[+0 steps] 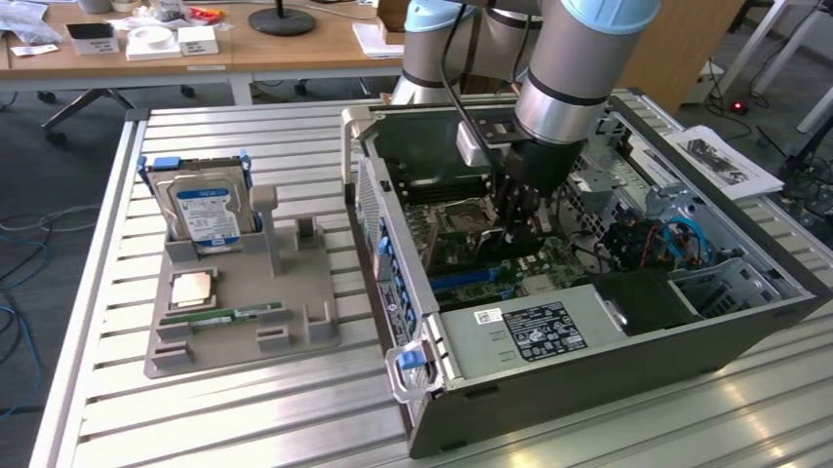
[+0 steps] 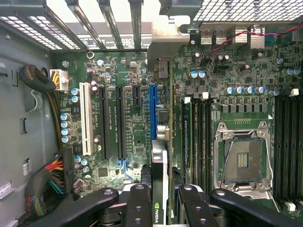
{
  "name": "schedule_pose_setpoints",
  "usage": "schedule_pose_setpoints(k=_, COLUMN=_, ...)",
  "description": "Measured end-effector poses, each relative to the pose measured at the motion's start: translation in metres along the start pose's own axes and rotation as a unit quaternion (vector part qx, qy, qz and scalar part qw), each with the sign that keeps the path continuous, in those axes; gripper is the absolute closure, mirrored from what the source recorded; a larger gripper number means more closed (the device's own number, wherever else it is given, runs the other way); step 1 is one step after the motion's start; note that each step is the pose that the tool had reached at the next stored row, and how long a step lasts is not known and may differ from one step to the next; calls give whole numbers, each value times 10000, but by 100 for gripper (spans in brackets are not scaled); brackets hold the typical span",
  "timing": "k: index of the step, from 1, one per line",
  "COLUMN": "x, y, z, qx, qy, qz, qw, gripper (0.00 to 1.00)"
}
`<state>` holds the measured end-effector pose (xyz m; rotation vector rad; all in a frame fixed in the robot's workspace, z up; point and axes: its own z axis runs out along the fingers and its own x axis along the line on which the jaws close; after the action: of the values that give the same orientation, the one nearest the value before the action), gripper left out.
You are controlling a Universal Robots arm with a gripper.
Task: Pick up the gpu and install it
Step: 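Insert the gpu into the slot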
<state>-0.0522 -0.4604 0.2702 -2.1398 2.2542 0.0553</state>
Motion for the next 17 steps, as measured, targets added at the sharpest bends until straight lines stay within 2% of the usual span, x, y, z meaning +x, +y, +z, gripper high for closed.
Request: schedule_pose_setpoints(k=17, x=2, y=36, z=0, qx=-4, qy=0, qz=-87, qw=10000, gripper=73)
